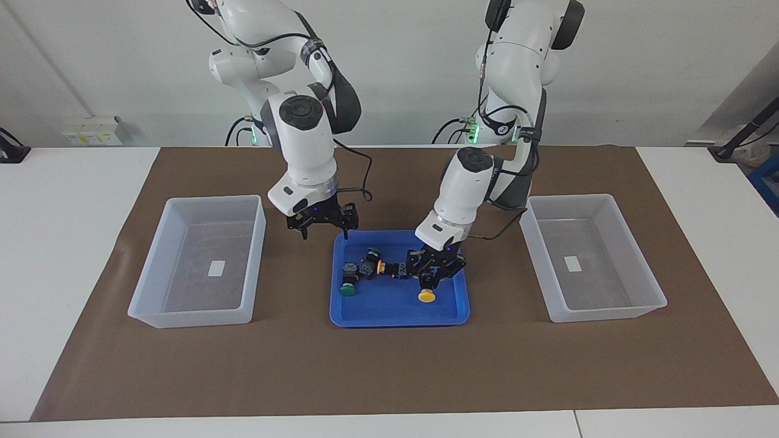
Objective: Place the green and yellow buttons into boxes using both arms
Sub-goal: 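Lift the yellow button with the left gripper while the right gripper reaches the tray, then carry the yellow button to its box while the right gripper grasps a green button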
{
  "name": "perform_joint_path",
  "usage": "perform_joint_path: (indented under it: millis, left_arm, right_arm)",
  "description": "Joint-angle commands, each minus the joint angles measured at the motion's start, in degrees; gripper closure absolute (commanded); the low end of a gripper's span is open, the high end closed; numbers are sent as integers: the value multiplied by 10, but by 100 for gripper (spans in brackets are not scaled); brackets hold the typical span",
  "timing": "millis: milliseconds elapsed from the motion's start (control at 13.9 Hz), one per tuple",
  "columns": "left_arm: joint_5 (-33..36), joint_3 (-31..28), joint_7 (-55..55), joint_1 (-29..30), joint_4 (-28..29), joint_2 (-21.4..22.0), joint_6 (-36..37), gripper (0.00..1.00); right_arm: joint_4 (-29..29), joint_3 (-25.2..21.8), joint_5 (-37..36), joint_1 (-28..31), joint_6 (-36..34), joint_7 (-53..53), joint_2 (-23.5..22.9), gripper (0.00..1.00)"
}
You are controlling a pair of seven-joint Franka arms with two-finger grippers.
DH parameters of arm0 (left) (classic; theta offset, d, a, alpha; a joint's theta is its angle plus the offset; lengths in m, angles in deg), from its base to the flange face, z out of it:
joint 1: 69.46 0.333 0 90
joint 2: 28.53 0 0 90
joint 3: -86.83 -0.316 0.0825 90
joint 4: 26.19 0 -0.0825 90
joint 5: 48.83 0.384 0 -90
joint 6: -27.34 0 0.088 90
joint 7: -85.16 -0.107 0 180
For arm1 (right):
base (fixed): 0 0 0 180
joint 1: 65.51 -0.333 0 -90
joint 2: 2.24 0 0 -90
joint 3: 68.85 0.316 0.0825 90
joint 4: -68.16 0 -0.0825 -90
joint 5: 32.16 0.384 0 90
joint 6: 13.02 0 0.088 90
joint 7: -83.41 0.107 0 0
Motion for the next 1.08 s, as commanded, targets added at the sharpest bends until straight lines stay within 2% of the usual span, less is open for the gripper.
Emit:
perform_joint_path:
  millis: [0,216,431,575,719,863,1007]
  left_arm:
    - [0,14,-6,42,-62,3,105,100]
    - [1,12,-11,95,-109,40,242,100]
    - [0,15,-122,175,-166,40,354,100]
    - [-13,14,-214,226,-166,40,357,100]
    - [-15,8,-273,250,-159,49,344,100]
    - [-13,6,-298,264,-114,65,308,100]
    - [-12,6,-317,285,-46,78,239,100]
  right_arm:
    - [-19,-1,-12,-22,49,49,-17,0]
    - [-27,-1,-21,-42,72,77,-33,0]
    - [-26,-1,-69,-72,116,142,-76,0]
    - [-26,-1,-100,-82,127,182,-97,0]
    - [-26,-1,-101,-82,127,184,-97,0]
    - [-29,-1,-101,-82,127,192,-97,0]
    - [-32,-1,-101,-83,132,196,-98,0]
